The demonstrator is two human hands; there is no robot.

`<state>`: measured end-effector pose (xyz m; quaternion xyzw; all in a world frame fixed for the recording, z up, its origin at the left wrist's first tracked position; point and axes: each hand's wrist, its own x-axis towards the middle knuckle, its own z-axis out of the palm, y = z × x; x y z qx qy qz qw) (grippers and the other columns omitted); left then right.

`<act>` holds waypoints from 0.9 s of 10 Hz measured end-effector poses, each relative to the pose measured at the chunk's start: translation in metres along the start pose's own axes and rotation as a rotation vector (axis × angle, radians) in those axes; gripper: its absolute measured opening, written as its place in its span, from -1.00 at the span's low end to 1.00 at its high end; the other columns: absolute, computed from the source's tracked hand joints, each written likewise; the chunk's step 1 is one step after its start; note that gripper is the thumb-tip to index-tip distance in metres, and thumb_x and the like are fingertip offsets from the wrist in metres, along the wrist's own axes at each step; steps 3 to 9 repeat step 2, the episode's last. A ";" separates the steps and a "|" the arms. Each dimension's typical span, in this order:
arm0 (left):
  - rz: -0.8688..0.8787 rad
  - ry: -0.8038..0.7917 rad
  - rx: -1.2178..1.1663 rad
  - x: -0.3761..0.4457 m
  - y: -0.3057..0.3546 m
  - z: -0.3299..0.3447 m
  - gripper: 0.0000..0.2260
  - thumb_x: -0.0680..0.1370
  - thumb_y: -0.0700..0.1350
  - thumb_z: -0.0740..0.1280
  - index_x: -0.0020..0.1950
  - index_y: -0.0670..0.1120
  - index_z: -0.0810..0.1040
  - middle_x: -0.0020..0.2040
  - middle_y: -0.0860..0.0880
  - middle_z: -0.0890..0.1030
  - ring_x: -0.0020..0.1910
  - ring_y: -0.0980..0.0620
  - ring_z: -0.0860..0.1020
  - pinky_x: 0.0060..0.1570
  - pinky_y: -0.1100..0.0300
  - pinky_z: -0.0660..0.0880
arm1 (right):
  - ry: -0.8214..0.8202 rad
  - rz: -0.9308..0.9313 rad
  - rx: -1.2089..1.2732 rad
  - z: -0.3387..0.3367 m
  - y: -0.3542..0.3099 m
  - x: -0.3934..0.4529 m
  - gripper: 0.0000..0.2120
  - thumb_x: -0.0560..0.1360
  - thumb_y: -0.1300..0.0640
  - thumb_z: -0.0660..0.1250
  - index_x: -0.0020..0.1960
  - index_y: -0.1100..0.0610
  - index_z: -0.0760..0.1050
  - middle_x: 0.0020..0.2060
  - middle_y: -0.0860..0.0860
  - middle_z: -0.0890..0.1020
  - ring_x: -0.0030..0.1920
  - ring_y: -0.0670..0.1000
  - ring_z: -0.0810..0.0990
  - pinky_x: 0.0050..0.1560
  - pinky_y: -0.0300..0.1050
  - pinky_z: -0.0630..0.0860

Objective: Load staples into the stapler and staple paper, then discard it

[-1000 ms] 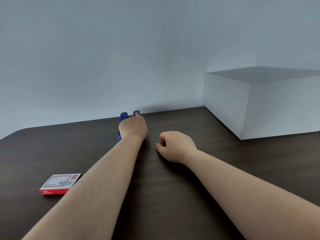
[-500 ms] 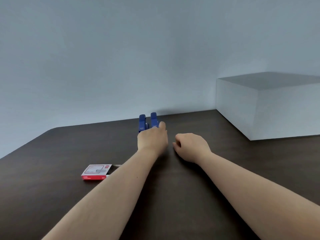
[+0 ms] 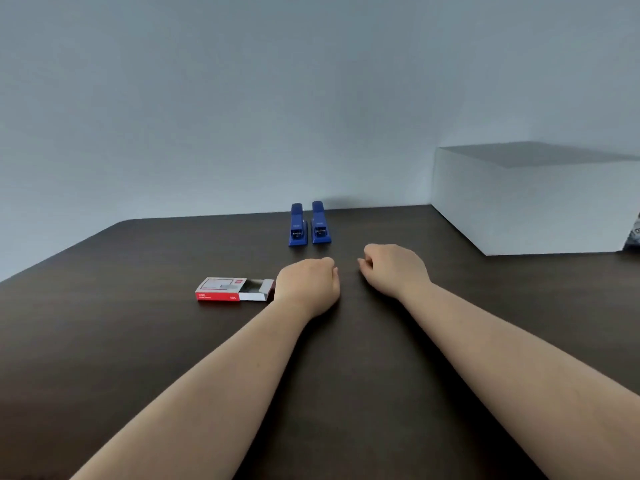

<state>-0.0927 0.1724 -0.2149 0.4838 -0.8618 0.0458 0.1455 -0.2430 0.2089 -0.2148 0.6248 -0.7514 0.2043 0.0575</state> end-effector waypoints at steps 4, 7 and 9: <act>0.011 0.008 -0.055 0.002 -0.005 0.008 -0.76 0.61 0.03 0.07 -0.05 -0.03 0.47 -0.01 -0.06 0.62 -0.03 -0.10 0.56 -0.18 0.11 0.37 | 0.122 0.201 0.364 -0.006 0.011 -0.008 -0.77 0.52 0.03 0.27 -0.29 0.07 0.40 -0.32 -0.03 0.51 -0.16 0.08 0.50 -0.18 -0.14 0.33; 0.011 0.008 -0.055 0.002 -0.005 0.008 -0.76 0.61 0.03 0.07 -0.05 -0.03 0.47 -0.01 -0.06 0.62 -0.03 -0.10 0.56 -0.18 0.11 0.37 | 0.122 0.201 0.364 -0.006 0.011 -0.008 -0.77 0.52 0.03 0.27 -0.29 0.07 0.40 -0.32 -0.03 0.51 -0.16 0.08 0.50 -0.18 -0.14 0.33; 0.011 0.008 -0.055 0.002 -0.005 0.008 -0.76 0.61 0.03 0.07 -0.05 -0.03 0.47 -0.01 -0.06 0.62 -0.03 -0.10 0.56 -0.18 0.11 0.37 | 0.122 0.201 0.364 -0.006 0.011 -0.008 -0.77 0.52 0.03 0.27 -0.29 0.07 0.40 -0.32 -0.03 0.51 -0.16 0.08 0.50 -0.18 -0.14 0.33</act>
